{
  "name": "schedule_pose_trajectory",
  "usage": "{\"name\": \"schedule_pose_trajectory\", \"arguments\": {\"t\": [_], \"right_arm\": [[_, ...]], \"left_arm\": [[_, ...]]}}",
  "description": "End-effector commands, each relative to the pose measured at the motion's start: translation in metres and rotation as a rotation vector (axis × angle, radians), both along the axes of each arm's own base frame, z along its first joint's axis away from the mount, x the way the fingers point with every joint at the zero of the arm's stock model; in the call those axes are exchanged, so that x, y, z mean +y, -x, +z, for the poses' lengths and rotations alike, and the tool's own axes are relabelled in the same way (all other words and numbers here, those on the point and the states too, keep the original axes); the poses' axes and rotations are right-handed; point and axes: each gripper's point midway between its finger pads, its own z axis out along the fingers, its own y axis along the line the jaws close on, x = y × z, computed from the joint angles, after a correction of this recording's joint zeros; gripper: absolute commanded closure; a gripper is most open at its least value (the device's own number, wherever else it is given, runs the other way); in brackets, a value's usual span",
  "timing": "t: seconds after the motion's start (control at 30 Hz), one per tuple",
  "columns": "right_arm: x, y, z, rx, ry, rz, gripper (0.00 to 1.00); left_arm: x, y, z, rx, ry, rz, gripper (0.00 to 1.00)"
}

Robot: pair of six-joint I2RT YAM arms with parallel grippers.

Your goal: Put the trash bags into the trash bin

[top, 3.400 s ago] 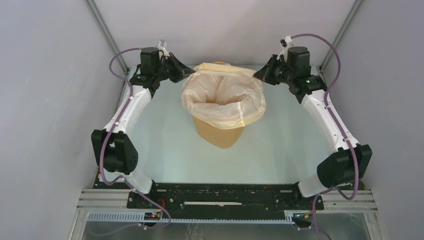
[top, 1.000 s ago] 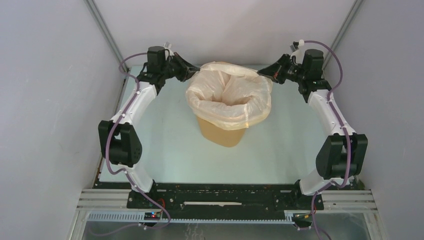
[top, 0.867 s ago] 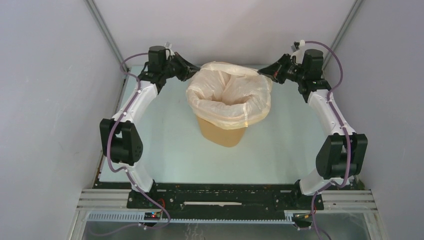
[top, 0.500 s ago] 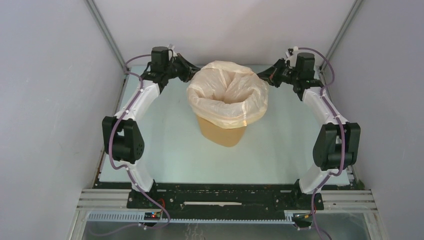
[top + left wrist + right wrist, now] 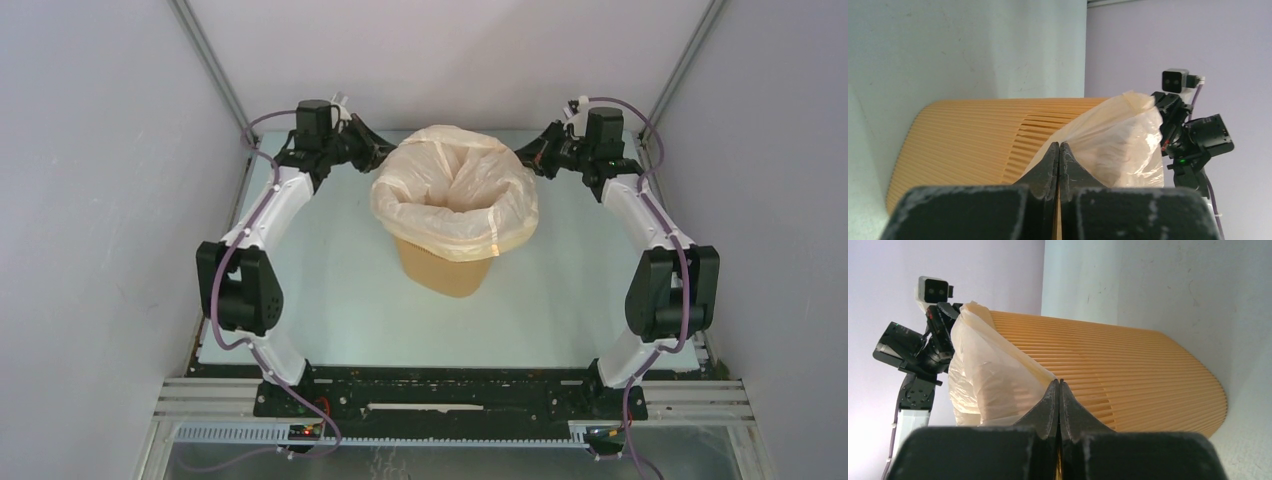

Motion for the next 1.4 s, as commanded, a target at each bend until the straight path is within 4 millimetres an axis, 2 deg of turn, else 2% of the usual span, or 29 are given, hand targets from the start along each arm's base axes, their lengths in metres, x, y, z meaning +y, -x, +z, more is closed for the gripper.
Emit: {"name": "schedule_pose_trajectory", "arguments": {"t": [0.0,0.07,0.13,0.23,0.33,0.4,0.47,0.53,0.6,0.73,0.8,0.9,1.03,1.1,1.27,1.37], "right_arm": [[0.000,0.009,0.020,-0.025,0.011,-0.016,1.00],[0.001,0.008,0.028,-0.034,-0.005,-0.021,1.00],[0.001,0.007,0.026,-0.029,-0.006,-0.020,1.00],[-0.010,0.005,0.003,0.008,0.044,-0.041,1.00],[-0.025,0.003,-0.030,0.063,0.088,-0.069,1.00],[-0.029,0.002,-0.045,0.098,0.087,-0.055,1.00],[-0.028,0.001,-0.036,0.081,0.049,-0.036,1.00],[-0.020,0.003,-0.017,0.032,0.023,-0.013,1.00],[-0.005,0.008,-0.001,-0.002,0.020,0.015,0.97],[-0.001,0.009,0.018,-0.006,-0.013,0.010,0.94],[-0.002,0.010,0.025,-0.002,-0.041,0.007,0.94],[-0.001,0.010,0.036,-0.019,-0.065,0.006,0.95],[0.000,0.010,0.039,-0.021,-0.071,0.011,0.95],[0.001,0.009,0.037,-0.012,-0.075,0.014,0.95],[0.014,0.009,0.032,0.006,-0.064,0.044,0.96],[0.022,0.009,0.032,0.001,-0.047,0.060,0.97]], "left_arm": [[0.033,0.026,-0.063,0.153,-0.107,0.023,1.00],[0.031,0.030,-0.068,0.157,-0.087,0.019,1.00],[0.029,0.032,-0.069,0.157,-0.057,0.020,1.00],[0.028,0.032,-0.070,0.162,-0.038,0.028,1.00],[0.028,0.031,-0.069,0.166,-0.035,0.028,0.99],[0.029,0.033,-0.062,0.154,-0.045,0.027,0.97],[0.034,0.037,-0.048,0.121,-0.067,0.037,0.92],[0.043,0.041,-0.027,0.068,-0.084,0.066,0.82],[0.057,0.047,-0.009,0.021,-0.094,0.112,0.73],[0.087,0.060,0.006,-0.011,-0.064,0.201,0.57],[0.096,0.067,0.017,-0.049,0.008,0.214,0.42],[0.082,0.076,0.043,-0.169,0.141,0.139,0.20],[0.056,0.081,0.044,-0.178,0.204,0.033,0.11],[0.044,0.077,0.042,-0.163,0.221,-0.009,0.11],[0.032,0.054,0.048,-0.165,0.303,-0.024,0.22],[0.017,0.048,0.047,-0.160,0.322,-0.060,0.22]]}}
